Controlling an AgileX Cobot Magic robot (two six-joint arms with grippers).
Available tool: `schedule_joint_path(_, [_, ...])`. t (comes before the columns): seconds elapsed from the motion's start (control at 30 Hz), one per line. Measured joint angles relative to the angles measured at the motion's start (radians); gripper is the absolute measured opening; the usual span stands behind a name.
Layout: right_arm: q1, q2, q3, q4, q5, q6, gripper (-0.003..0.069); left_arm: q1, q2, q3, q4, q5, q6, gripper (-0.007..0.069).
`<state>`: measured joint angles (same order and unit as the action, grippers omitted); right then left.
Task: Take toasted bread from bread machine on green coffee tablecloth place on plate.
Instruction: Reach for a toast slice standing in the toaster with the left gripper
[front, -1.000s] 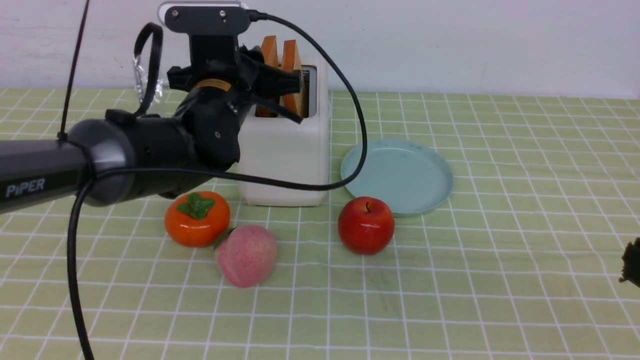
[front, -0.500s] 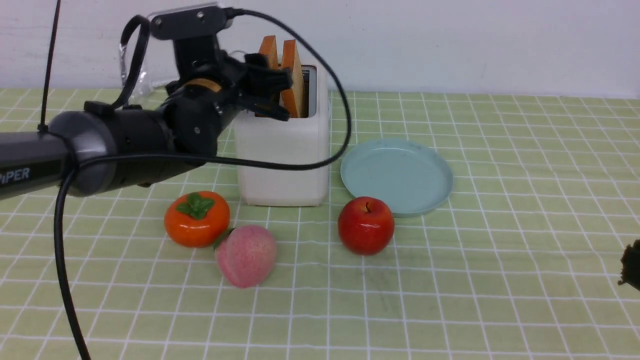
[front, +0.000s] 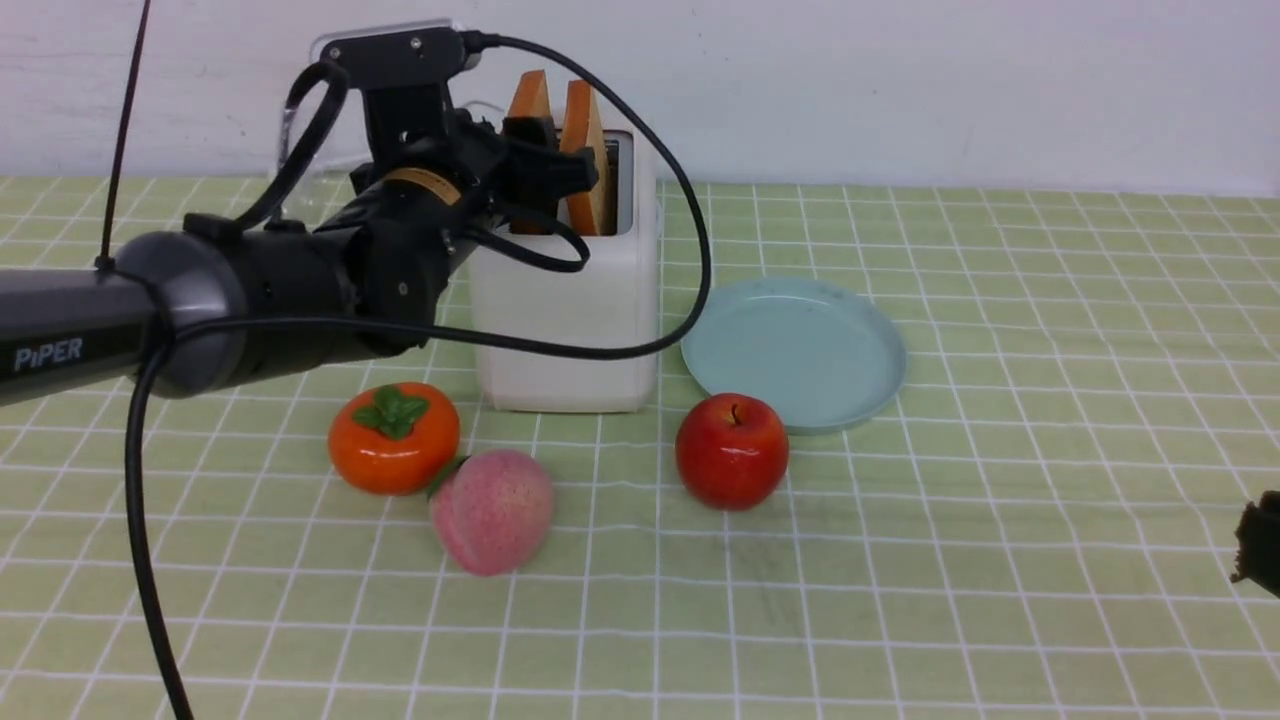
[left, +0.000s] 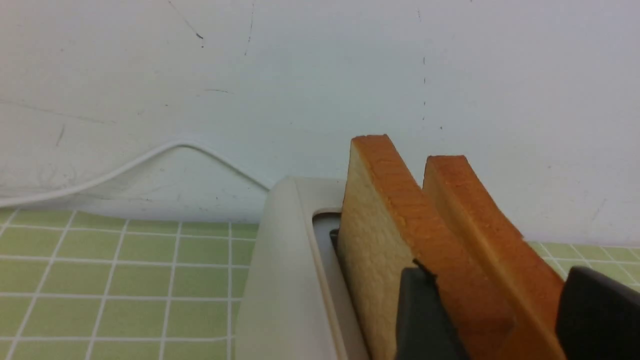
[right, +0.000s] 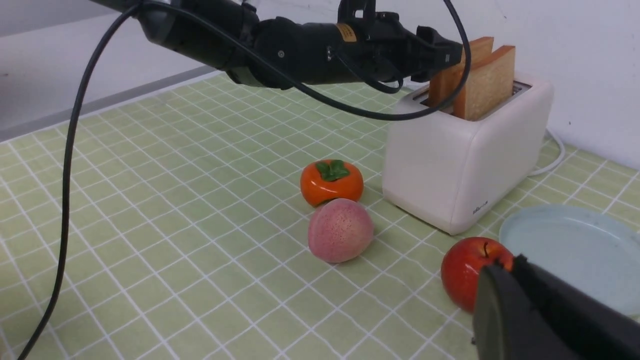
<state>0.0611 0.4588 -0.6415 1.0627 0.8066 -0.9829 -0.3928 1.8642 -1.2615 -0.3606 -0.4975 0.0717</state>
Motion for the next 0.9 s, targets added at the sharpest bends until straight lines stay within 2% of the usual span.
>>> schedule_joint_path(0.17, [0.000, 0.000, 0.000, 0.001, 0.003, 0.000, 0.0031, 0.000, 0.038, -0.009, 0.000, -0.059, 0.000, 0.0364])
schedule_joint_path(0.43, [0.000, 0.000, 0.000, 0.001, 0.006, 0.000, 0.0034, 0.001, 0.102, -0.065, -0.012, -0.037, 0.006, 0.0348])
schedule_joint_path(0.6, [0.000, 0.000, 0.000, 0.001, 0.006, 0.000, 0.0035, 0.001, 0.103, -0.070, -0.033, -0.034, 0.047, 0.0249])
schedule_joint_path(0.73, [0.000, 0.000, 0.000, 0.001, 0.006, 0.000, 0.0038, 0.001, 0.103, -0.070, -0.037, -0.034, 0.086, 0.0122])
schedule_joint_path(0.9, [0.000, 0.000, 0.000, 0.002, 0.006, 0.000, 0.0042, 0.001, 0.103, -0.070, -0.040, -0.037, 0.090, 0.0092])
